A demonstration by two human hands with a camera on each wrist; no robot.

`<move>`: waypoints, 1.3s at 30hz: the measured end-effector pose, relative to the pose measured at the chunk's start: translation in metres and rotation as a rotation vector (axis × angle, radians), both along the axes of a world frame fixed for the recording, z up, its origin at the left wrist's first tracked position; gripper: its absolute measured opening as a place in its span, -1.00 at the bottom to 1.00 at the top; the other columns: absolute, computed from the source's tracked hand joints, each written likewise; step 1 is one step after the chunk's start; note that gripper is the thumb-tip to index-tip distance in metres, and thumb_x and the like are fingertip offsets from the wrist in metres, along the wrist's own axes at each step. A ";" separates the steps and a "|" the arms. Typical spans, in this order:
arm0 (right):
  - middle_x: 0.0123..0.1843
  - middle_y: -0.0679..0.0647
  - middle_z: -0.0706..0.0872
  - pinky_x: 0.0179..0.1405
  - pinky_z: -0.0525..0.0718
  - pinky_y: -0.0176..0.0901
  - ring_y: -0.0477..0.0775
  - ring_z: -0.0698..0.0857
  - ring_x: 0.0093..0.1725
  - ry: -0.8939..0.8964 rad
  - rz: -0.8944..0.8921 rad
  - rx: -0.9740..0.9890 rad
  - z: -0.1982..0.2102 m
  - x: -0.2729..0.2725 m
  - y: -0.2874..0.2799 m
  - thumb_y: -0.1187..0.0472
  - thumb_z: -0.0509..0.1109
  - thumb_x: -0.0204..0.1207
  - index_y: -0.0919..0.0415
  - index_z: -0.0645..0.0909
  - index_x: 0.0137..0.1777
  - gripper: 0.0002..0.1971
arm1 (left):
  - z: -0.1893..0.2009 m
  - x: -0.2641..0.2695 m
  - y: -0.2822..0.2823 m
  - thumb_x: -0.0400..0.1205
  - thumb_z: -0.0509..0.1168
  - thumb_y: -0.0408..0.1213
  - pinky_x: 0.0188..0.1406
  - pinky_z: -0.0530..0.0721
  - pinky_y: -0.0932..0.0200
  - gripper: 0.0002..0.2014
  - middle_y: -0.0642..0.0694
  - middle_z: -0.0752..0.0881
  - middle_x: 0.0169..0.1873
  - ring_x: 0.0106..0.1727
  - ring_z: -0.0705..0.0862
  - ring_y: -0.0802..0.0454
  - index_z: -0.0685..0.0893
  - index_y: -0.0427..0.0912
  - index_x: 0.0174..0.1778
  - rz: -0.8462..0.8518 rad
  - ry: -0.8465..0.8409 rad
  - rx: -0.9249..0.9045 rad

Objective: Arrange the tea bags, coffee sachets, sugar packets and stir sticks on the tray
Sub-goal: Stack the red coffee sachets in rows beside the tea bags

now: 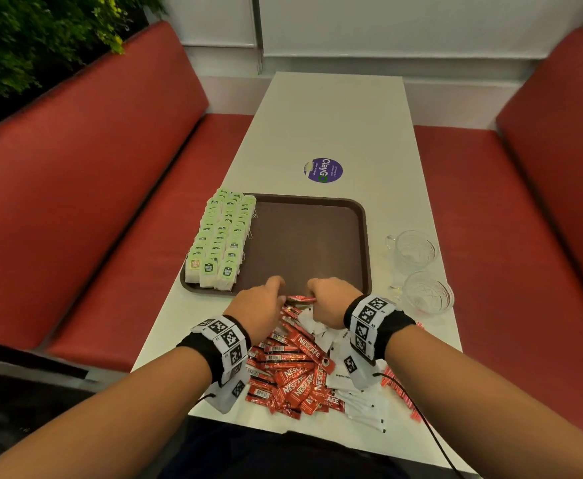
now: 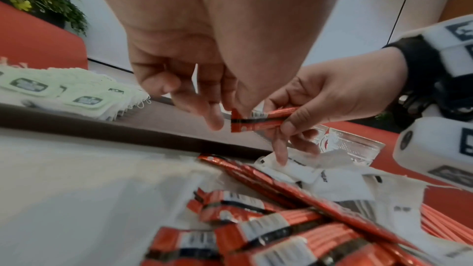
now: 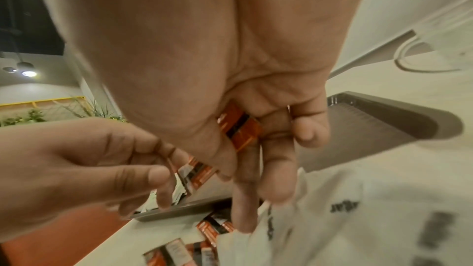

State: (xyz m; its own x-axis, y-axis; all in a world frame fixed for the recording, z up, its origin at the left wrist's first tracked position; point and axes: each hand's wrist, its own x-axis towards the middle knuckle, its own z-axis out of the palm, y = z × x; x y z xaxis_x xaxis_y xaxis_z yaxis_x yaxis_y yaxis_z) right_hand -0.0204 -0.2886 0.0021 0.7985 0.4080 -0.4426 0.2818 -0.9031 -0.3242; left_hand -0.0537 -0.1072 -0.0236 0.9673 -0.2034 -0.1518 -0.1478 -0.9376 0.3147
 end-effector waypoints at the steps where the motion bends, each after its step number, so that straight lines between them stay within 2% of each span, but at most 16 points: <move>1: -0.14 0.03 0.61 -0.20 0.55 -0.07 0.13 0.63 -0.14 0.006 -0.025 0.020 -0.001 -0.001 -0.002 0.30 0.23 0.60 0.06 0.40 0.03 -0.88 | 0.000 -0.001 -0.003 0.80 0.04 -0.04 0.01 0.62 -0.05 -0.64 -0.20 0.76 0.11 0.10 0.73 -0.24 0.39 -0.09 0.48 0.023 0.032 -0.015; 3: -0.19 0.05 0.60 -0.25 0.54 -0.05 0.11 0.63 -0.20 0.020 -0.068 0.081 -0.004 -0.003 -0.006 0.26 0.16 0.66 0.10 0.35 0.04 -0.94 | -0.003 -0.002 -0.006 0.78 0.09 0.02 0.02 0.62 -0.02 -0.62 -0.18 0.76 0.12 0.13 0.72 -0.20 0.44 -0.08 0.44 -0.019 0.106 -0.015; 5: -0.22 0.05 0.59 -0.31 0.49 -0.05 0.06 0.60 -0.26 0.032 -0.093 0.139 -0.006 -0.007 -0.010 0.19 0.14 0.69 0.12 0.34 0.03 -0.97 | -0.007 -0.004 -0.008 0.72 0.25 0.01 0.15 0.62 0.02 -0.63 -0.10 0.70 0.21 0.22 0.68 -0.10 0.55 -0.05 0.39 -0.134 0.174 0.023; 8: -0.25 0.02 0.58 -0.36 0.42 -0.07 0.01 0.56 -0.30 0.028 -0.108 0.179 -0.007 -0.012 -0.014 0.06 0.13 0.70 0.12 0.36 0.00 -0.86 | -0.015 -0.004 -0.007 0.64 0.38 -0.14 0.30 0.58 0.02 -0.58 -0.02 0.61 0.31 0.30 0.62 -0.06 0.58 0.01 0.44 -0.232 0.169 0.067; 12: -0.29 0.00 0.57 -0.23 0.45 -0.05 0.04 0.55 -0.28 -0.007 -0.104 0.183 -0.008 -0.016 -0.015 -0.12 0.09 0.75 0.08 0.42 -0.19 -0.64 | -0.018 -0.002 -0.008 0.64 0.35 -0.32 0.18 0.63 0.00 -0.59 -0.01 0.58 0.28 0.22 0.66 -0.10 0.60 0.03 0.42 -0.265 0.139 0.119; 15: -0.31 0.08 0.60 -0.21 0.46 -0.04 0.15 0.60 -0.26 -0.005 -0.091 0.181 -0.008 -0.014 -0.014 -0.02 0.06 0.78 0.16 0.47 -0.27 -0.57 | -0.017 0.000 -0.009 0.64 0.34 -0.30 0.09 0.63 0.00 -0.67 -0.04 0.61 0.20 0.16 0.68 -0.11 0.64 0.00 0.33 -0.254 0.146 0.142; 18: -0.13 0.20 0.73 -0.09 0.60 0.01 0.22 0.70 -0.13 0.014 -0.122 0.181 -0.009 -0.011 -0.015 0.06 0.06 0.78 0.28 0.63 -0.04 -0.61 | -0.015 0.003 -0.009 0.63 0.34 -0.31 0.09 0.62 0.04 -0.76 -0.03 0.66 0.14 0.15 0.67 -0.07 0.67 0.01 0.19 -0.248 0.161 0.150; 21: -0.09 0.12 0.69 -0.13 0.56 -0.07 0.16 0.67 -0.11 -0.011 -0.125 0.157 -0.010 -0.010 -0.016 0.13 0.09 0.78 0.23 0.57 0.01 -0.73 | -0.009 0.007 -0.007 0.62 0.35 -0.27 0.06 0.64 0.07 -0.85 0.00 0.74 0.06 0.10 0.70 -0.05 0.72 0.01 0.05 -0.284 0.161 0.177; 23: -0.08 0.07 0.66 -0.18 0.53 -0.13 0.11 0.66 -0.12 -0.019 -0.139 0.200 -0.010 -0.009 -0.017 0.21 0.12 0.76 0.16 0.56 0.11 -0.83 | -0.004 0.010 -0.003 0.61 0.38 -0.17 0.06 0.66 0.06 -0.87 0.01 0.77 0.04 0.08 0.71 -0.03 0.76 0.03 0.05 -0.294 0.153 0.181; 25: -0.04 0.04 0.69 -0.19 0.57 -0.16 0.06 0.68 -0.12 -0.014 -0.144 0.277 -0.007 -0.008 -0.017 0.21 0.17 0.75 0.11 0.57 0.24 -0.82 | 0.003 0.014 0.003 0.63 0.38 -0.06 0.07 0.65 0.06 -0.84 0.04 0.79 0.02 0.08 0.72 0.00 0.79 0.05 0.06 -0.285 0.130 0.147; 26: 0.00 0.03 0.72 -0.13 0.62 -0.14 0.05 0.70 -0.07 -0.017 -0.127 0.310 -0.006 -0.008 -0.017 0.14 0.22 0.74 0.09 0.59 0.25 -0.81 | 0.006 0.015 0.007 0.64 0.37 -0.04 0.06 0.65 0.08 -0.83 0.06 0.80 0.00 0.06 0.72 0.03 0.80 0.05 0.05 -0.273 0.114 0.114; 28: 0.03 -0.02 0.74 0.02 0.67 -0.09 0.01 0.71 0.02 -0.016 -0.081 0.357 -0.004 -0.007 -0.016 -0.07 0.37 0.64 0.05 0.64 0.21 -0.74 | 0.013 0.017 0.014 0.65 0.35 -0.02 0.03 0.62 0.13 -0.82 0.09 0.79 -0.04 0.02 0.71 0.08 0.81 0.05 0.05 -0.256 0.080 0.036; 30: 0.01 -0.09 0.74 0.03 0.68 -0.09 -0.05 0.70 0.01 -0.004 -0.056 0.376 -0.002 -0.006 -0.014 -0.17 0.47 0.52 0.02 0.68 0.16 -0.65 | 0.022 0.020 0.020 0.66 0.36 -0.03 0.00 0.61 0.14 -0.82 0.11 0.78 -0.08 -0.02 0.70 0.10 0.81 0.05 0.06 -0.237 0.047 -0.049; 34: -0.16 -0.06 0.73 -0.06 0.70 -0.02 -0.03 0.69 -0.12 -0.074 -0.085 0.420 0.003 0.001 -0.011 -0.02 0.46 0.58 0.00 0.67 -0.08 -0.87 | 0.040 0.026 0.027 0.66 0.39 -0.10 -0.17 0.54 0.26 -0.90 0.18 0.74 -0.23 -0.18 0.65 0.24 0.82 0.09 -0.01 -0.150 0.005 -0.229; 36: -0.18 -0.03 0.73 -0.07 0.71 0.02 -0.01 0.69 -0.16 -0.093 -0.111 0.472 0.008 0.006 -0.009 0.04 0.43 0.60 0.04 0.70 -0.11 -0.88 | 0.046 0.028 0.030 0.68 0.37 -0.12 -0.21 0.52 0.32 -0.89 0.18 0.74 -0.26 -0.20 0.64 0.27 0.81 0.07 -0.03 -0.114 0.000 -0.282; 39: -0.17 -0.04 0.72 -0.06 0.70 0.00 -0.03 0.68 -0.17 -0.113 -0.130 0.546 0.016 0.013 -0.006 0.06 0.42 0.62 0.02 0.71 -0.14 -0.87 | 0.048 0.034 0.036 0.72 0.32 -0.14 -0.29 0.47 0.30 -0.86 0.17 0.69 -0.36 -0.31 0.61 0.28 0.77 0.09 -0.10 -0.072 0.002 -0.324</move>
